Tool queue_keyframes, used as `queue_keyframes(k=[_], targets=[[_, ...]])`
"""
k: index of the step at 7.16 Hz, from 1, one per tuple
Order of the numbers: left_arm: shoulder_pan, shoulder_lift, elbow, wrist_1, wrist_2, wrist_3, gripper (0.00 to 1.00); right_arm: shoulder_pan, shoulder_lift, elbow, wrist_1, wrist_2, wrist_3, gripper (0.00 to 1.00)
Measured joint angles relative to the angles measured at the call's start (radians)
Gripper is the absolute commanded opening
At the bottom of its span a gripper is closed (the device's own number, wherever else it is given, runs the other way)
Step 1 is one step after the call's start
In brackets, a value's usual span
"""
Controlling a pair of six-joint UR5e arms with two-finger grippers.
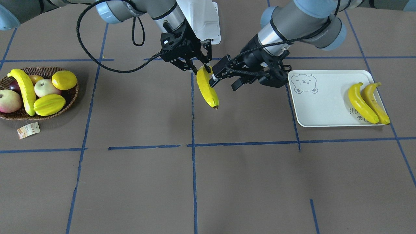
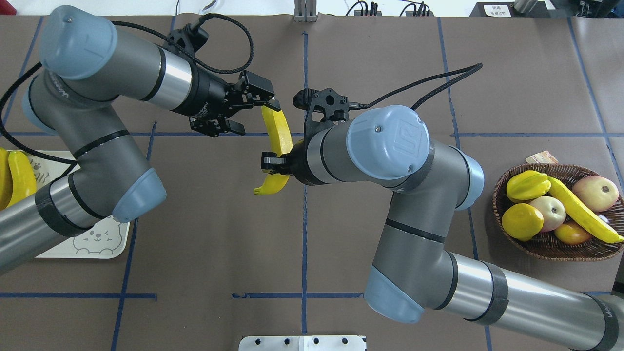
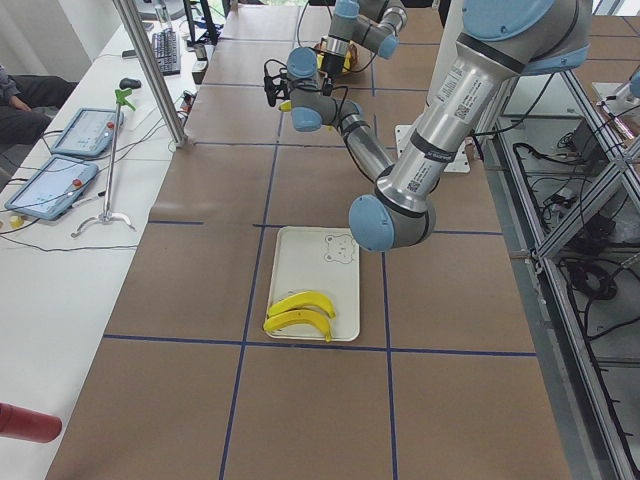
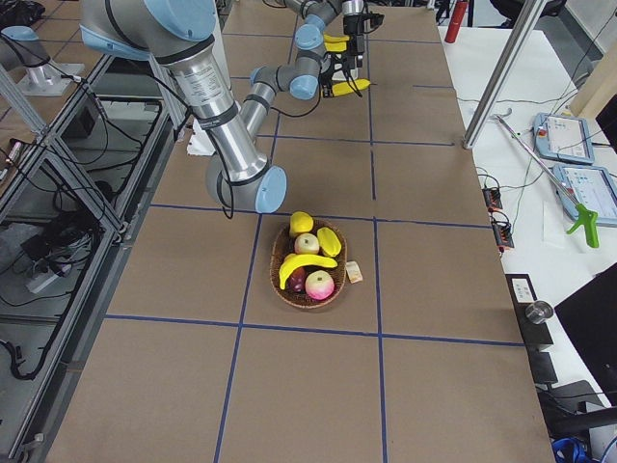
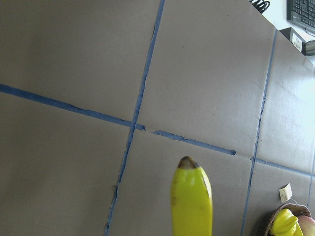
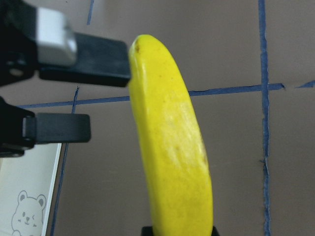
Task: Transfer all bananas from basket to plate
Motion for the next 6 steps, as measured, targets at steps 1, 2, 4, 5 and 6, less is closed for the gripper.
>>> queue_keyframes(k=[1, 2, 4, 5, 6], targets=[[0.016, -0.005, 0.002, 0.001, 0.021, -0.015, 0.60, -0.003, 0.005, 0.000, 0.000, -0.003, 0.001, 0.08], [0.028, -0.008, 0.007, 0.001, 0.029, -0.027, 0.57, -0.004, 0.008, 0.000, 0.000, -0.003, 0.002, 0.10], [0.040, -0.009, 0.015, -0.001, 0.033, -0.034, 0.50, -0.005, 0.009, 0.003, 0.000, -0.002, 0.003, 0.13], [0.041, -0.009, 0.015, -0.001, 0.034, -0.034, 0.24, -0.005, 0.010, 0.005, 0.000, -0.002, 0.003, 0.29], [0.041, -0.009, 0.016, 0.000, 0.034, -0.034, 0.04, -0.007, 0.010, 0.005, 0.000, -0.002, 0.002, 0.82]])
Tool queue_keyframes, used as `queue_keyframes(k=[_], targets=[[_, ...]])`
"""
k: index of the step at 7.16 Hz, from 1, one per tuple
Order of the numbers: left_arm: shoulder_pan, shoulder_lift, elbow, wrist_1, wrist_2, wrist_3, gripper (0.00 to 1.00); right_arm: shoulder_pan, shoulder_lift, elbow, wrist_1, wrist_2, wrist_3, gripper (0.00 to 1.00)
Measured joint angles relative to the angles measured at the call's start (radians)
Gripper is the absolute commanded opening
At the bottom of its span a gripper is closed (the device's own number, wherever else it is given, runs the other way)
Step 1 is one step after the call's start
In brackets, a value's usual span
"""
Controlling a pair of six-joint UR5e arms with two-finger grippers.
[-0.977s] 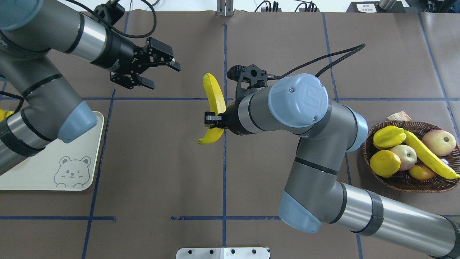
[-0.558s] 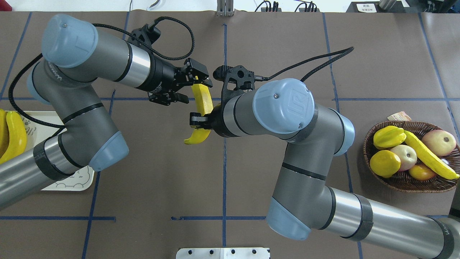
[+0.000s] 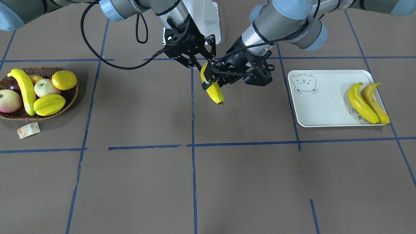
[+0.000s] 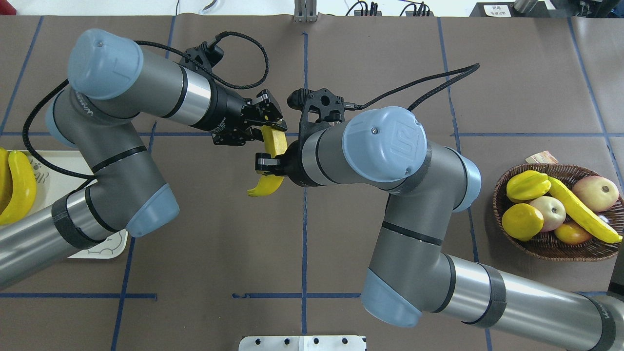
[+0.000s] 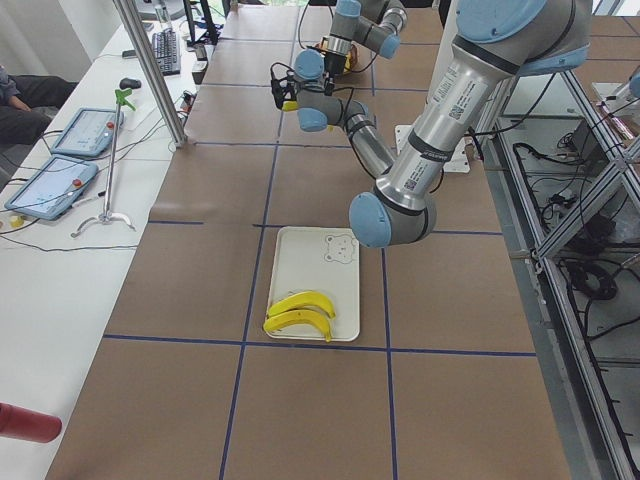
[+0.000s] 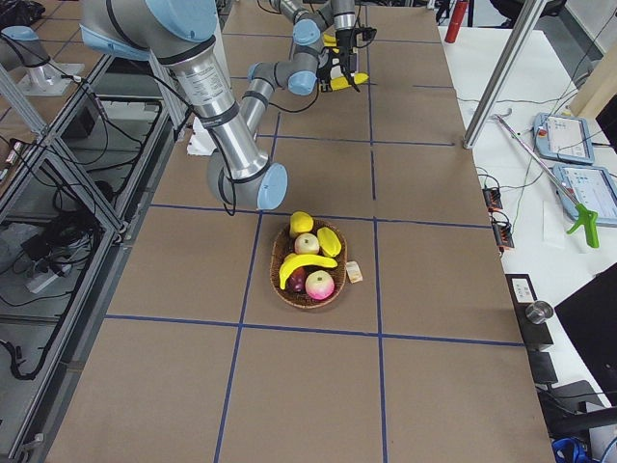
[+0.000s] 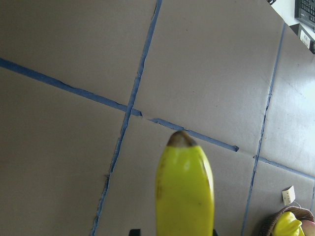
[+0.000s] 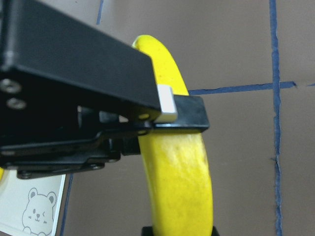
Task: Transfer all bananas from basket to plate
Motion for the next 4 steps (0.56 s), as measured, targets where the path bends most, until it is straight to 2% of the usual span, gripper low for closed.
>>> queue_keyframes(k=[1, 4], targets=[[0.000, 0.001, 0.000, -0.001, 0.000, 0.002, 0.00, -0.001, 0.000, 0.000, 0.000, 0.000, 0.000, 0.99], [-0.004, 0.005, 0.000, -0.009, -0.002, 0.013, 0.00, 0.000, -0.001, 0.001, 0.004, 0.003, -0.003, 0.99]])
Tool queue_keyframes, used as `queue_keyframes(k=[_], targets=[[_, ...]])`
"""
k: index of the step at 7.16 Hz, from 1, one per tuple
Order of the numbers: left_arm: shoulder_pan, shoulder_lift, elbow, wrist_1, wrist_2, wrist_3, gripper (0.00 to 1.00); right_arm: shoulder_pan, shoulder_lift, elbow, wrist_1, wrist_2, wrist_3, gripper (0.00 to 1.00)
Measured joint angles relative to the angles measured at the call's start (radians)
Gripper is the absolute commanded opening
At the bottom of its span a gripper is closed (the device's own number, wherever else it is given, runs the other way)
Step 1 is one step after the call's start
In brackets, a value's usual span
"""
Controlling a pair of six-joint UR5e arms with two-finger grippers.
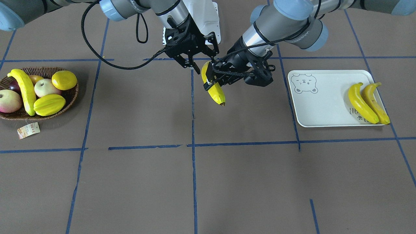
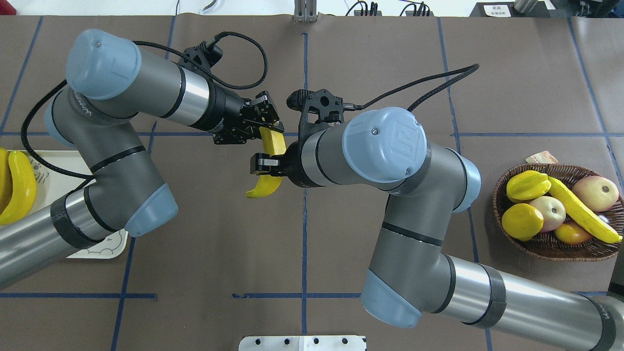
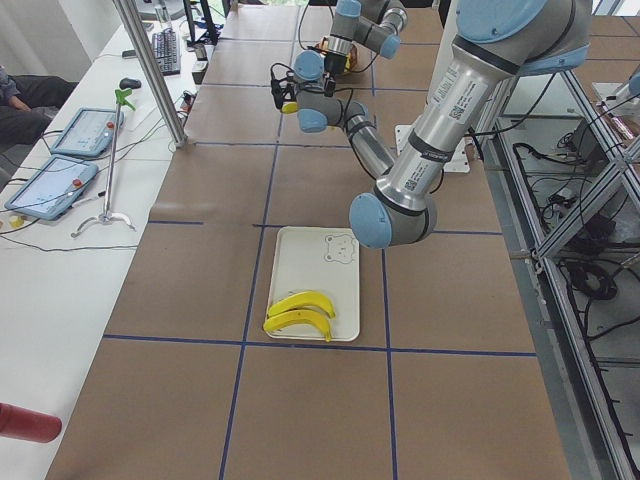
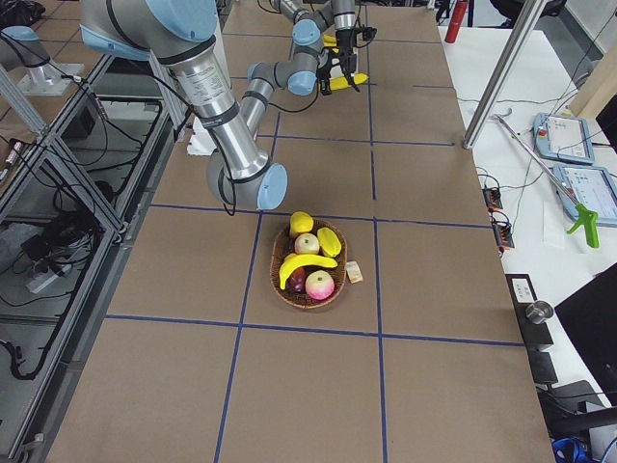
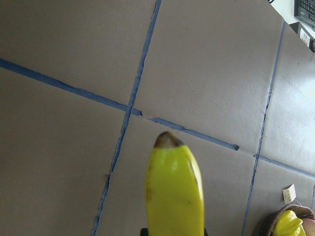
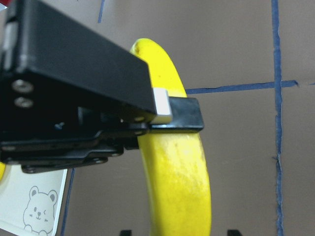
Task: Transfer all bananas from basket to plate
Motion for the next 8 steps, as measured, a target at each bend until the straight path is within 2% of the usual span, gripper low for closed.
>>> queue_keyframes(k=[3, 6, 7, 8], targets=[[-0.015, 0.040, -0.003, 0.006, 0.000, 0.003, 0.00, 0.012, -0.020, 0.008, -0.012, 0.024, -0.006, 0.99], [-0.095, 0.161, -0.014, 0.017, -0.006, 0.007, 0.00, 0.109, -0.167, 0.118, -0.029, 0.195, -0.013, 1.00], [-0.128, 0.215, -0.020, 0.029, -0.012, 0.038, 0.00, 0.152, -0.203, 0.150, -0.083, 0.239, -0.023, 1.00], [-0.155, 0.273, -0.028, 0.056, -0.026, 0.098, 0.00, 0.180, -0.220, 0.175, -0.184, 0.256, -0.062, 1.00]])
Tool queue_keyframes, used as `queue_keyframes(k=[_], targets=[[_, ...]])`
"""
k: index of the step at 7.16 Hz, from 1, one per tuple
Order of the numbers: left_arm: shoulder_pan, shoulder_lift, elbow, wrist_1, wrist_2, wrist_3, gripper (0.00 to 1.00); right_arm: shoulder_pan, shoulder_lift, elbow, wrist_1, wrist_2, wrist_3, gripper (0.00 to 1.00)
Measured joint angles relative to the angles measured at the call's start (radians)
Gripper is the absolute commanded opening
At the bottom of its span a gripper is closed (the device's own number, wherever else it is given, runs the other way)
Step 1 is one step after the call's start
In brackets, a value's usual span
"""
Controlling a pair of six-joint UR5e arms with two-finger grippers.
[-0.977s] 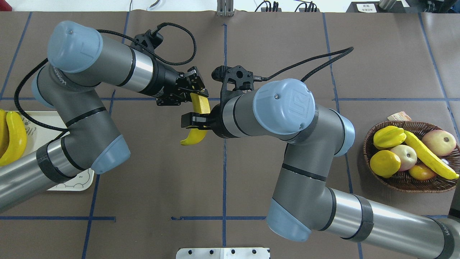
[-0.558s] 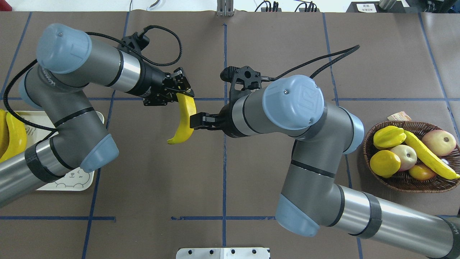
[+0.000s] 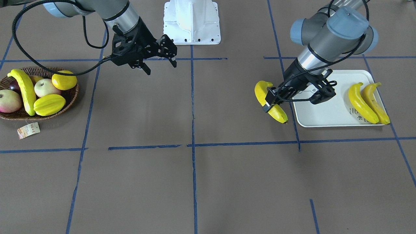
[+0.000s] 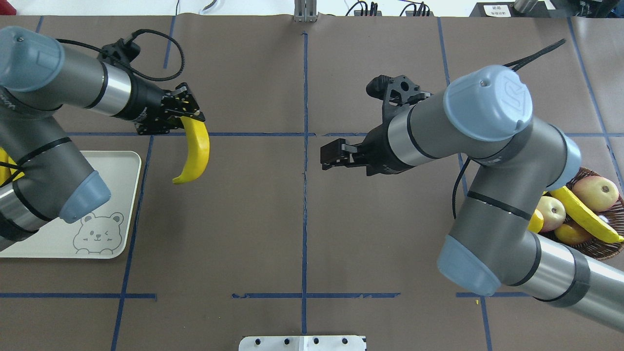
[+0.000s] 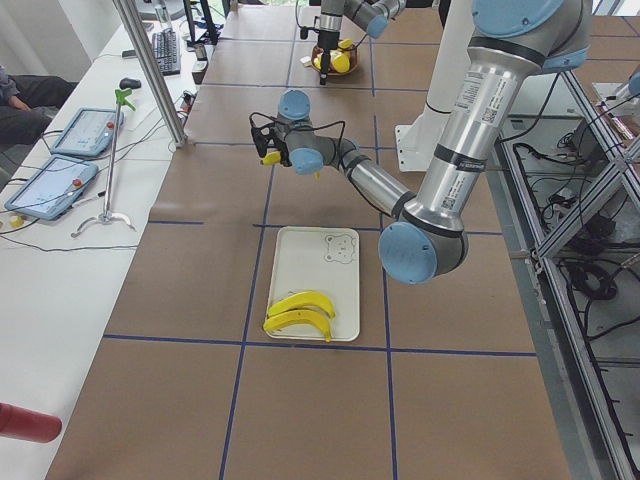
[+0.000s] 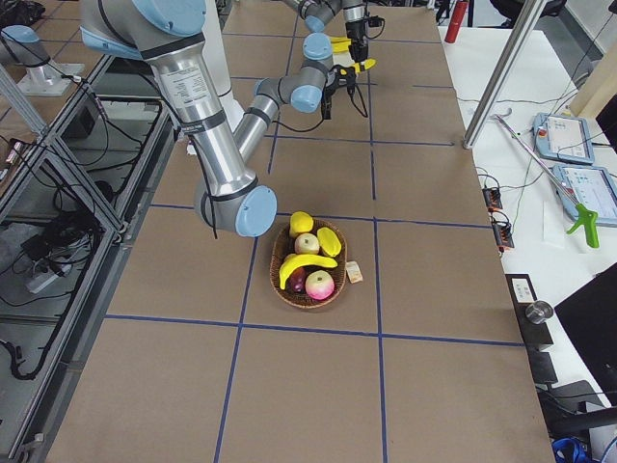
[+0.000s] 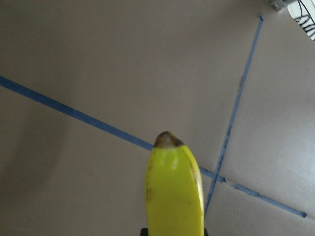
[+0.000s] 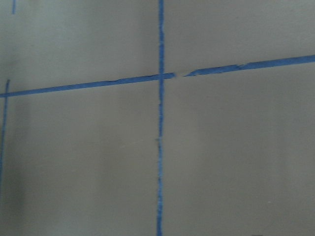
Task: Transfer all bananas from basket to plate
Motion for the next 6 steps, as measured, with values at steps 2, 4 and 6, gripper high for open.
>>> queue_keyframes(k=[2, 4, 6], targets=[[-0.059, 0.140, -0.012, 0.043, -0.057, 0.112, 0.03, 0.041, -0.032, 0.040, -0.210, 0.002, -0.158, 1.00], [-0.096, 0.267, 0.001, 0.050, -0.080, 0.180, 0.06, 0.083, -0.140, 0.102, -0.267, 0.009, -0.325, 1.00], [-0.139, 0.330, 0.053, 0.043, -0.077, 0.221, 0.09, 0.146, -0.247, 0.136, -0.270, 0.022, -0.465, 1.00]])
